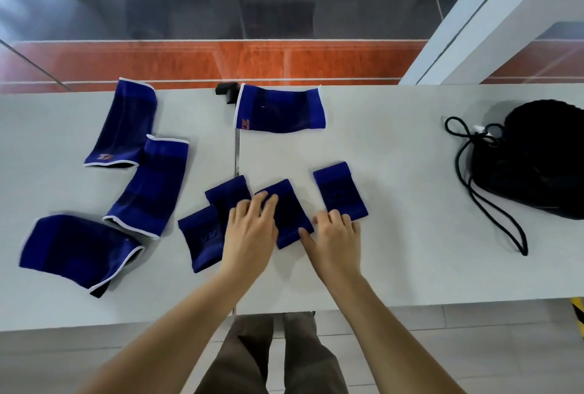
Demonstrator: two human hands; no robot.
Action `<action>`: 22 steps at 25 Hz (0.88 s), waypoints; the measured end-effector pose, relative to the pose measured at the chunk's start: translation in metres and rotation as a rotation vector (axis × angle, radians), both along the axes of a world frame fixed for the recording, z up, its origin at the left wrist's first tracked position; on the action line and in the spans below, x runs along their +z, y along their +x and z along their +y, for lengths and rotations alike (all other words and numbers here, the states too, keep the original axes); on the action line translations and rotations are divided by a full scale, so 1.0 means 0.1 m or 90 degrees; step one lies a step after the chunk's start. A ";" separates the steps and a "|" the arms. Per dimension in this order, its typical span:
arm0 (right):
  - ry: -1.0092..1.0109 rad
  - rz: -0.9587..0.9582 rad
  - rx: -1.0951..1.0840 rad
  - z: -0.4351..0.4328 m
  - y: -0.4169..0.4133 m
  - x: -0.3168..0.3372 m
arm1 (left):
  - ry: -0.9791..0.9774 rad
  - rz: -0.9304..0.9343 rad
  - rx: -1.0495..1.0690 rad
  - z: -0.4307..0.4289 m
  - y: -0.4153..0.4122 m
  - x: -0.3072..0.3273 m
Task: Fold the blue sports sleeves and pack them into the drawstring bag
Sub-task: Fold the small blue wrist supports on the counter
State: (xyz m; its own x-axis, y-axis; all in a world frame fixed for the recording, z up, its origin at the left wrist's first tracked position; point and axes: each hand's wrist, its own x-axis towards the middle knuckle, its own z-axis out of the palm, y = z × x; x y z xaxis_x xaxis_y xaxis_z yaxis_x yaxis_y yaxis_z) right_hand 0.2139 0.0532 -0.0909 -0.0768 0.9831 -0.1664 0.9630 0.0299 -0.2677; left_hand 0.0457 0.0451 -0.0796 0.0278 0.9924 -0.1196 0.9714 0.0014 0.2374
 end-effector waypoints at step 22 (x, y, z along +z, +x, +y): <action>0.017 0.341 -0.291 0.20 0.85 0.08 | -0.010 -0.234 0.002 1.04 0.58 0.10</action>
State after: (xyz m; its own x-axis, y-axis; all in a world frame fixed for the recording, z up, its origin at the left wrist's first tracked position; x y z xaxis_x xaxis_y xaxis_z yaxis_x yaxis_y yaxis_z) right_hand 0.2993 0.0733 -0.0828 0.2802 0.9396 -0.1968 0.6170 -0.3333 -0.7129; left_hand 0.1039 0.1490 -0.0698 0.0681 0.9908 -0.1172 0.8211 0.0110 0.5707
